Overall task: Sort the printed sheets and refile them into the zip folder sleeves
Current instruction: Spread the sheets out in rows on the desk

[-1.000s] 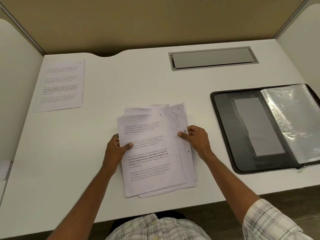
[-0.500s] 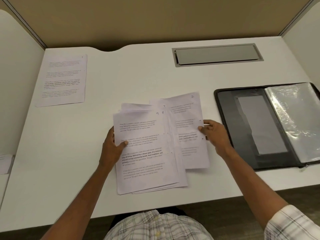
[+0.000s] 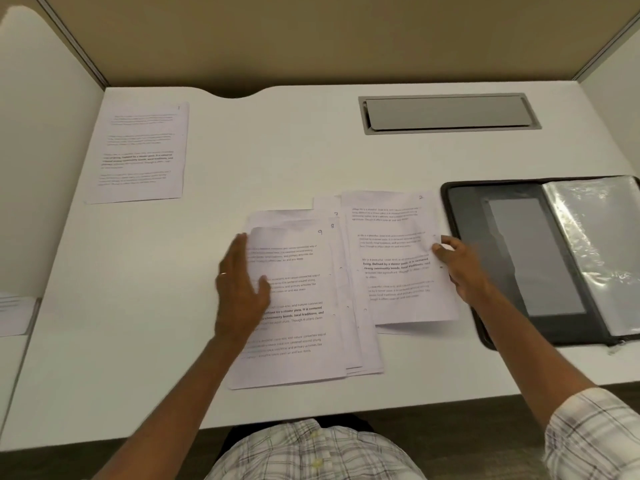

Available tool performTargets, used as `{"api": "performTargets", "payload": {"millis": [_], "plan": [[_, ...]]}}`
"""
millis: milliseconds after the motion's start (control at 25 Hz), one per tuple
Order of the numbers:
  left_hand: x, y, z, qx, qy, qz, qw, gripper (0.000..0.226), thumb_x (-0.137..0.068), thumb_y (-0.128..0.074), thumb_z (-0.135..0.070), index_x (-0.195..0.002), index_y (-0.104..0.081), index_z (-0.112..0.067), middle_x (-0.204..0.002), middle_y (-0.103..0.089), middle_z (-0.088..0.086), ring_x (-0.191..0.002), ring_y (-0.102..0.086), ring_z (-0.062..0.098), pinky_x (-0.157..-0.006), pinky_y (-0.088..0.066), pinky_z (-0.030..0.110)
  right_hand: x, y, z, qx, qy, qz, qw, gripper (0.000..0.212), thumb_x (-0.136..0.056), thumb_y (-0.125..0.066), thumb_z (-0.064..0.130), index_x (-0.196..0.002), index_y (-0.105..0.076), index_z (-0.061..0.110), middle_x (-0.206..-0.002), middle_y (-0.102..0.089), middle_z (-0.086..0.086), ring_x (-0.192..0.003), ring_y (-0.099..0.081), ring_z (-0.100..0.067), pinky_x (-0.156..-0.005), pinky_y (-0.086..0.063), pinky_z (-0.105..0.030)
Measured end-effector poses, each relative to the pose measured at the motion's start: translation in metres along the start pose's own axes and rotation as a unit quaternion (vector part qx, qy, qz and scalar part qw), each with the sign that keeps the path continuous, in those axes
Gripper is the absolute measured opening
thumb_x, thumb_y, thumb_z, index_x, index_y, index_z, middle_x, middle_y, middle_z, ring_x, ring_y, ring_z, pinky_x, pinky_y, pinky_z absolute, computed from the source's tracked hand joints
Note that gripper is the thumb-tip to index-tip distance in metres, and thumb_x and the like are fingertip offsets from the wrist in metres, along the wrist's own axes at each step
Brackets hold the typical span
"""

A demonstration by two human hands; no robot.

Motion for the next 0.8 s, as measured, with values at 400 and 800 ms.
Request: {"api": "performTargets", "payload": {"millis": [400,800], "plan": [[0.032,-0.065,-0.032,-0.303,-0.225,0.065,0.924,0.069,-0.099,-0.063,-0.029,-0.16,-0.035,-0.013,-0.173,-0.008,0.012,-0.159,-0.002,0.035,-0.125,-0.004,0.066,0.017,-0.003,0.021,0.084,0.082,0.007,0.993,0.024,-0.097,-0.069,0.017,-0.12,-0.061,0.017,-0.104,-0.076,-0.003,-0.082,-0.074,-0.015,-0.063,-0.059,-0.024],[0.035,-0.064,0.015,-0.197,-0.097,0.087,0.972,0.076,-0.105,-0.029,-0.063,-0.164,-0.022,-0.017,-0.173,-0.01,0.003,-0.16,-0.002,0.021,-0.126,-0.001,0.062,0.016,0.047,0.104,-0.049,0.175,-0.028,0.983,0.029,-0.095,-0.07,0.013,-0.123,-0.066,0.01,-0.105,-0.079,0.002,-0.092,-0.075,-0.015,-0.08,-0.062,-0.031]]}}
Point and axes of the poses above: each hand's wrist, its own x-axis away from the middle knuckle, its own y-axis out of the back of the hand, z = x × y, the point moved 1 cm from there along -x, towards the middle knuckle
